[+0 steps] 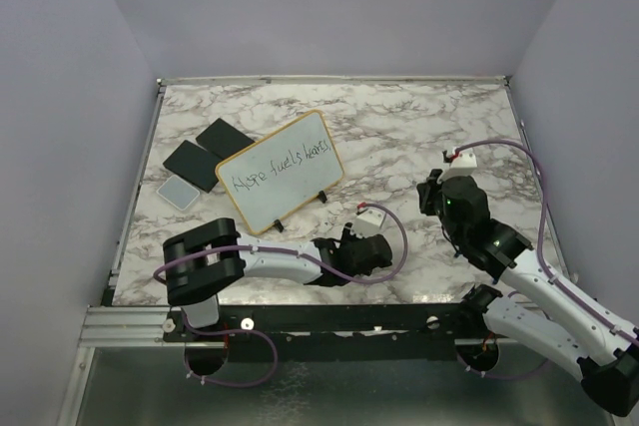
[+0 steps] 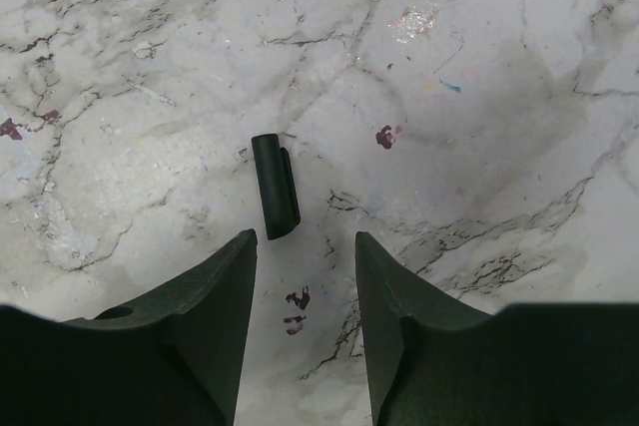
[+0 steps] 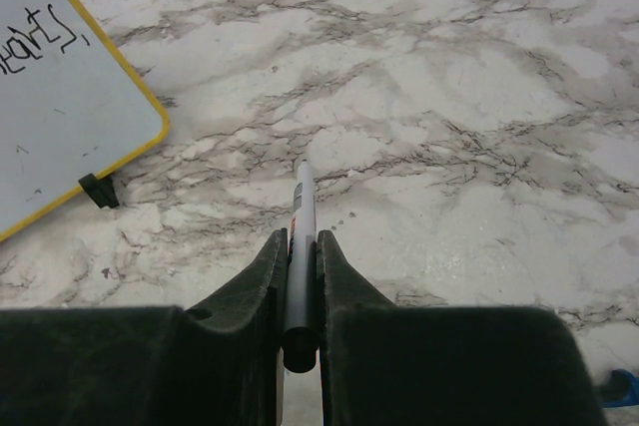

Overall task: Write a sentence on the whiteboard
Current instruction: Close the whiteboard marker at the center of the board.

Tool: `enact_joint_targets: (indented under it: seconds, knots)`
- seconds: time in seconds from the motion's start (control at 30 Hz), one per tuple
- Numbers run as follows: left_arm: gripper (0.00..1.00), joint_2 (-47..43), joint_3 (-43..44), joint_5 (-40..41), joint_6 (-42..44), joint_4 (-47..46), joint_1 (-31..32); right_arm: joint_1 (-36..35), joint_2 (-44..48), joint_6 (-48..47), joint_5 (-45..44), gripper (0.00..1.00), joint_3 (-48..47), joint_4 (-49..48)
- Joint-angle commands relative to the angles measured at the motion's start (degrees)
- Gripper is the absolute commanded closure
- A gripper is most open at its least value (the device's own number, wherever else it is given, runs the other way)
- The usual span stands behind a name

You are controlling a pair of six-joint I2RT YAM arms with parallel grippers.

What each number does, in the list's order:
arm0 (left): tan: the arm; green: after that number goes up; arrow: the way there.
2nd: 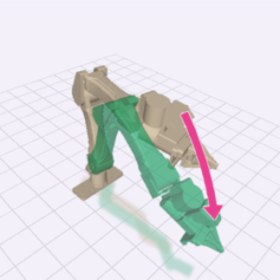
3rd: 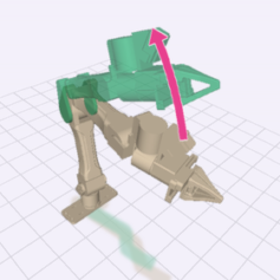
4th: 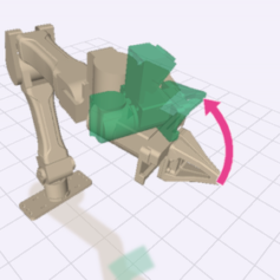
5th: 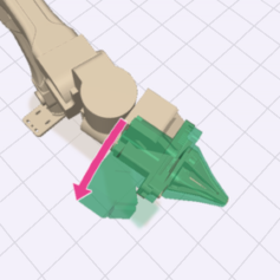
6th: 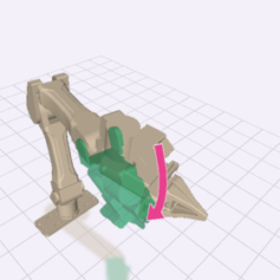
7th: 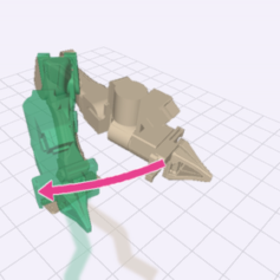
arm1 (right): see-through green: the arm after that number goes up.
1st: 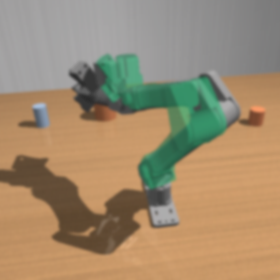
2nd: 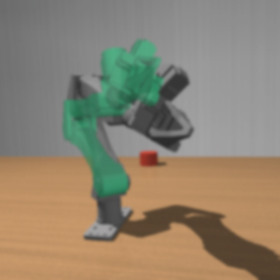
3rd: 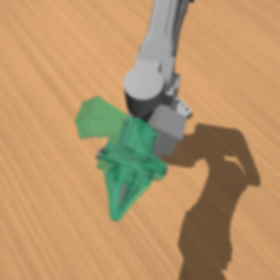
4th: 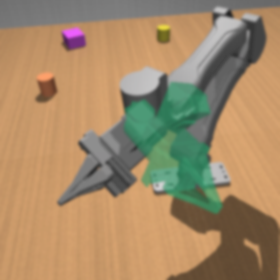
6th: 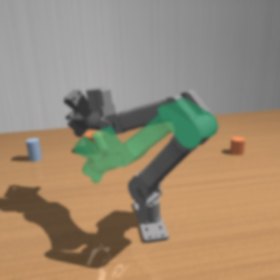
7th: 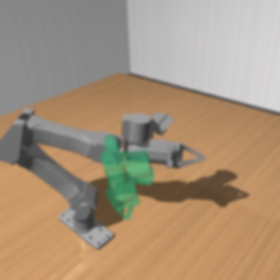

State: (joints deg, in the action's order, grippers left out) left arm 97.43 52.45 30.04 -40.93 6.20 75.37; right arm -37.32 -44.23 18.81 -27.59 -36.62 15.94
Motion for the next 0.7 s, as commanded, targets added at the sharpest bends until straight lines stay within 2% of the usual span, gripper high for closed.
enact_joint_targets:
  seconds: [0.0, 0.23, 0.5, 0.67]
  knots:
    - [0.55, 1.2, 1.8, 3.0, -0.4, 1.9, -0.1, 0.2, 0.9, 1.6, 0.8, 0.99, 0.8, -0.1]
    - [0.56, 2.6, 2.5, 2.7, 0.2, 2.2, -0.4, 0.2, 1.3, 2.2, 1.1, 0.99, 1.2, 0.4]
    - [0.63, 3.5, 2.8, 2.8, 0.4, 2.3, -1.4, 0.2, 1.7, 2.7, 1.1, 1.00, 1.5, 0.6]
    - [0.66, 4.4, 3.6, 0.0, 1.7, 2.2, -2.5, 0.2, 1.5, 2.9, 1.4, 0.99, 1.8, 0.5]
